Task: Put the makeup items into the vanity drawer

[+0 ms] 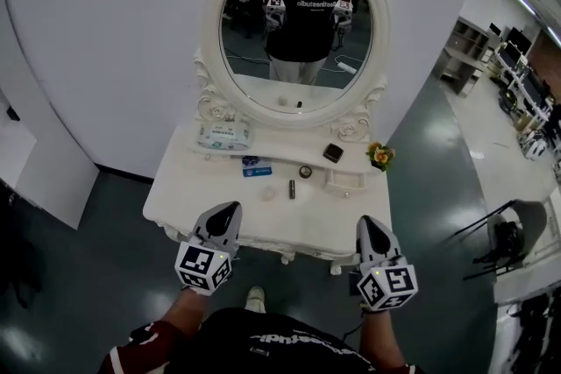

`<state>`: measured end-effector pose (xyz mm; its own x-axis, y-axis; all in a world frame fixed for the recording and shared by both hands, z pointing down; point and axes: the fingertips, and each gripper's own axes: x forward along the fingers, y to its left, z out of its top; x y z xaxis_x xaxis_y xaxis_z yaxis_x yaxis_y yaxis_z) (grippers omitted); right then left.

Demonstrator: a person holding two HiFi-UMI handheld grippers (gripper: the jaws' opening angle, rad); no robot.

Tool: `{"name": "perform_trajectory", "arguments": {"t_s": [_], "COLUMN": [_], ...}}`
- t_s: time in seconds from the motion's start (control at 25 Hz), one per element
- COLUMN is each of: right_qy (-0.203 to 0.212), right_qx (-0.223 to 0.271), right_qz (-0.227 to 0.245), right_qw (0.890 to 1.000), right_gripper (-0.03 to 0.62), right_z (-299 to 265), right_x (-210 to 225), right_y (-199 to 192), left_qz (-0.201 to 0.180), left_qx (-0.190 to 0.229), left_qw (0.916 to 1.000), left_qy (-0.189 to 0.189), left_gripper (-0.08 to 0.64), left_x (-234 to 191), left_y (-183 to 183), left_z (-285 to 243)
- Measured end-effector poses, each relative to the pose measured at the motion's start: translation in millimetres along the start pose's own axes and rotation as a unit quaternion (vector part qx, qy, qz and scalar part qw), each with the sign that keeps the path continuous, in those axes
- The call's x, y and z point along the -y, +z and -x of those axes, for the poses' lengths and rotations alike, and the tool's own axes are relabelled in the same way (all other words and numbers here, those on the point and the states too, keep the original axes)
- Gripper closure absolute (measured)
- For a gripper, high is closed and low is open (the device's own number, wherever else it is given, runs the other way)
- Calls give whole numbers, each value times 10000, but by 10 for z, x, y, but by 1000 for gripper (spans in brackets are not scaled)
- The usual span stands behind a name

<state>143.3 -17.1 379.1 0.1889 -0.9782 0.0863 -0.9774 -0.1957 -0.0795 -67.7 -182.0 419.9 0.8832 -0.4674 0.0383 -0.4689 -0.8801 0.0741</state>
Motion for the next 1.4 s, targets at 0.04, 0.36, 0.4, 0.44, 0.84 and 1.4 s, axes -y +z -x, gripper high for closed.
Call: {"name": "perform_trajectory", "arguments": {"t_s": [0.04,0.36,0.4,0.44,0.84,1.4], "right_qy": [-9,-227,-276,-326,-326,-48], "right_qx": [9,145,153,149,-8,59], "right_qz": [5,53,6,-29,-51,-106], "right_qw": [10000,9996,9995,9994,9995,9999], "right_gripper": [589,588,589,589,588,589], "right_z": [-75,-593,-630,-664,-896,-1117], "right_x": [-5,-47,-50,-53,-153,-23], "right_y": [12,71,47,22,-85,-46], "left_qz": [7,25,21,24,91,-46], "left_qx": [4,64,63,57,40,125], "left_qw": [10000,9994,9992,9990,9979,9984], "left_qy": [-32,-331,-390,-442,-641,-543], "left_gripper": [554,554,554,554,554,307], "left_x": [-50,-416,-437,-454,-550,-498], "left_y": [8,56,48,38,-5,-41], "left_z": [-57,-500,-551,-603,-817,-1008]}}
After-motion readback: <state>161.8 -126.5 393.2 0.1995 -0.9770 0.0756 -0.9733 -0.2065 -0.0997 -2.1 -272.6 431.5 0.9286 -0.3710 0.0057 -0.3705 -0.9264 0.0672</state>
